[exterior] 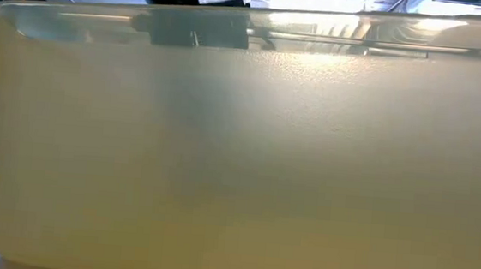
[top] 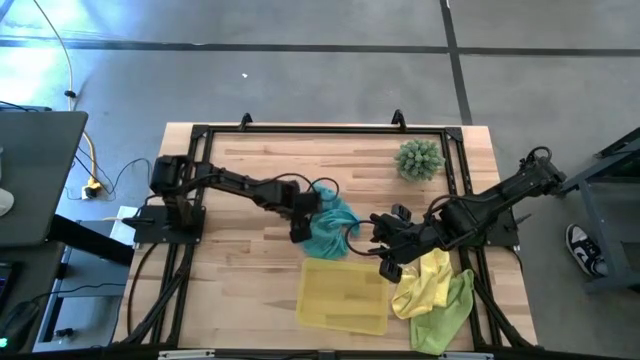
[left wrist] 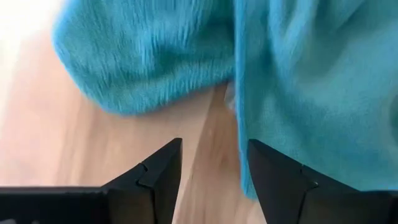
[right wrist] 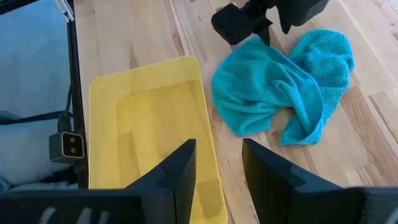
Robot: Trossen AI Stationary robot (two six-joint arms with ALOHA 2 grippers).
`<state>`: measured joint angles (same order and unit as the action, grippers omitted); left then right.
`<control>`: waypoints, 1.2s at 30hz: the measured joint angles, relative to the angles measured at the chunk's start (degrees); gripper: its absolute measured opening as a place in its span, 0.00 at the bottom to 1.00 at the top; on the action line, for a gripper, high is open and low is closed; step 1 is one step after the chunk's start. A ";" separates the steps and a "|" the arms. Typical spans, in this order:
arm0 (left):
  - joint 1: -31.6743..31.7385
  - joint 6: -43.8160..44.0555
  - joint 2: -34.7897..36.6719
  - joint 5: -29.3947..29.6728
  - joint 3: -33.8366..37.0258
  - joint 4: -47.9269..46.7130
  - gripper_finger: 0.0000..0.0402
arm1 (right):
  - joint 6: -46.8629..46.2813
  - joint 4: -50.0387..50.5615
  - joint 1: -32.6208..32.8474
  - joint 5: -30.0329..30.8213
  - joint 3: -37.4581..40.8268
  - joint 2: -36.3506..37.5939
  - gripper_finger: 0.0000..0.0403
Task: Roll microfiber towels into tight, uniform cylinder then place into a basket
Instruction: Fold the blue towel
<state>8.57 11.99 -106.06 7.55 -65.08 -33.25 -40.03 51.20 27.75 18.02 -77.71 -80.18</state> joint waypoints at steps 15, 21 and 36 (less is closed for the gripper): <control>2.29 8.65 -0.02 -8.42 0.00 0.27 0.43 | 2.71 -0.04 -0.15 0.37 0.00 0.00 0.30; 2.27 10.41 -0.02 -5.98 0.00 0.30 0.43 | 2.60 -0.04 -0.15 0.42 0.00 0.00 0.30; -2.03 15.47 -0.70 -0.43 0.00 3.14 0.43 | 2.94 -0.02 -0.79 0.48 0.02 0.00 0.30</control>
<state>6.54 27.46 -106.76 7.13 -65.08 -30.11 -37.09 51.18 26.96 18.50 -77.69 -80.18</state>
